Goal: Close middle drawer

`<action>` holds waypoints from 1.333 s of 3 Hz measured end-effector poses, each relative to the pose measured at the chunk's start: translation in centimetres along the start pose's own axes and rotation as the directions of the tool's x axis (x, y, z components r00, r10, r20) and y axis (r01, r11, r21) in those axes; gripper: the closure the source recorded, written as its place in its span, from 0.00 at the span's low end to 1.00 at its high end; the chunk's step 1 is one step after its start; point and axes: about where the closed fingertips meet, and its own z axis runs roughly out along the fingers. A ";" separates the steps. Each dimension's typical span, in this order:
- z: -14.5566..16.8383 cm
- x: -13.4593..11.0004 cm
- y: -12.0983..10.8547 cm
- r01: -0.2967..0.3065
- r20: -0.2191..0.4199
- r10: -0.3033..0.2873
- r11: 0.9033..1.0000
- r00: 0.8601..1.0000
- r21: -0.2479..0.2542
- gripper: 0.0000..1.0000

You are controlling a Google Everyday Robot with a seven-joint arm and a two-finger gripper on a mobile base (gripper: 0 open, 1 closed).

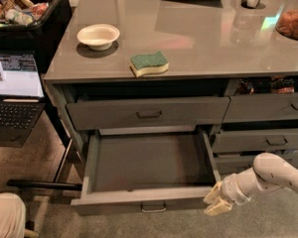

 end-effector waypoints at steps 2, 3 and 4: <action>1.6 -1.7 -1.9 0.040 0.031 -0.040 0.999 0.999 -0.004 0.00; 3.8 -3.7 -5.4 0.074 0.072 -0.076 0.997 0.995 0.020 0.00; 3.8 -3.7 -5.4 0.075 0.072 -0.076 0.997 0.995 0.020 0.00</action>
Offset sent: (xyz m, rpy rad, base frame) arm 0.0545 0.0428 -0.0093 0.0715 -0.0665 0.0612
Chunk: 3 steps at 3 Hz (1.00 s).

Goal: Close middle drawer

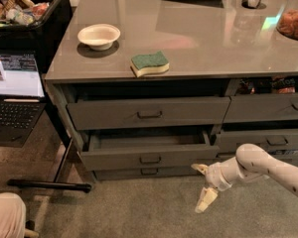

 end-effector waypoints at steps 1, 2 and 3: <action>0.1 -0.3 -1.4 0.015 0.008 -0.015 1.000 1.000 0.025 0.00; 0.0 -1.0 -4.4 0.031 0.009 -0.032 0.997 0.999 0.077 0.18; -0.3 -1.2 -7.7 0.033 0.012 -0.035 0.990 0.999 0.134 0.41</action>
Offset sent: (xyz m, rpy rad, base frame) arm 0.0922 -0.0023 0.0108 -0.0143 -0.1546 -0.0730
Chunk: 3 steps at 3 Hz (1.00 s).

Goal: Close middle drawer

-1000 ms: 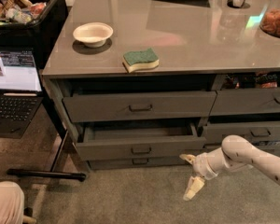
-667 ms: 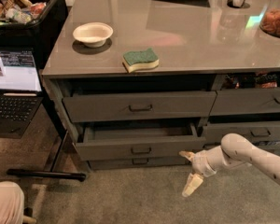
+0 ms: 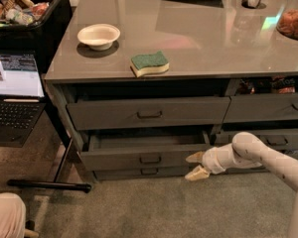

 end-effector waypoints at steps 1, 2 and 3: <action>-0.1 -0.2 -2.7 0.001 0.003 -0.001 0.999 1.000 0.049 0.41; -0.2 -0.6 -4.1 0.008 0.014 -0.010 0.996 1.000 0.089 0.18; -0.3 -0.5 -4.0 0.009 0.014 -0.010 0.996 1.000 0.089 0.00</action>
Offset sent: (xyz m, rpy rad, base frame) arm 0.0680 -0.0107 0.0171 0.0079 -0.1364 -0.0985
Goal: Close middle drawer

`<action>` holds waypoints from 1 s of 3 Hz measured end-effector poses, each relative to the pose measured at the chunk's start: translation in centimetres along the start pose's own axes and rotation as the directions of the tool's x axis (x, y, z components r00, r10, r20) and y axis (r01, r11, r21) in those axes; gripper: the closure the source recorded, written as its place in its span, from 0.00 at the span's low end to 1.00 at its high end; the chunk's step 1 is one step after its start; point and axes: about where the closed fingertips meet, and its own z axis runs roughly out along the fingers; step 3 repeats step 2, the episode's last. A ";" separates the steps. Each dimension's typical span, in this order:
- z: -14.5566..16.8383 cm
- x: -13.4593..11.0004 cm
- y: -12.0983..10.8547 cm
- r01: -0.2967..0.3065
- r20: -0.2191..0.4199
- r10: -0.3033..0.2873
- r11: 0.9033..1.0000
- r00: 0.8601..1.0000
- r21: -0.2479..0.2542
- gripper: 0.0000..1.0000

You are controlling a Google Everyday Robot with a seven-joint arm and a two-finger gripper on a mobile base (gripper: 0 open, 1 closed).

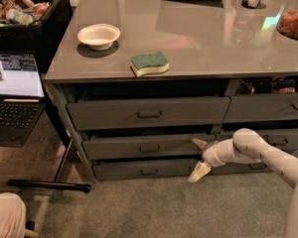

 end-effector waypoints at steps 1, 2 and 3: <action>0.1 -0.7 -1.4 0.010 0.028 -0.012 0.999 1.000 0.043 0.00; 0.1 -0.7 -1.4 0.010 0.028 -0.012 0.999 1.000 0.043 0.00; 0.1 -0.7 -1.4 0.010 0.028 -0.012 0.999 1.000 0.043 0.00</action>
Offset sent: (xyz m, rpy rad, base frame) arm 0.0108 0.0018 0.0038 0.0153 -0.0330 -0.0154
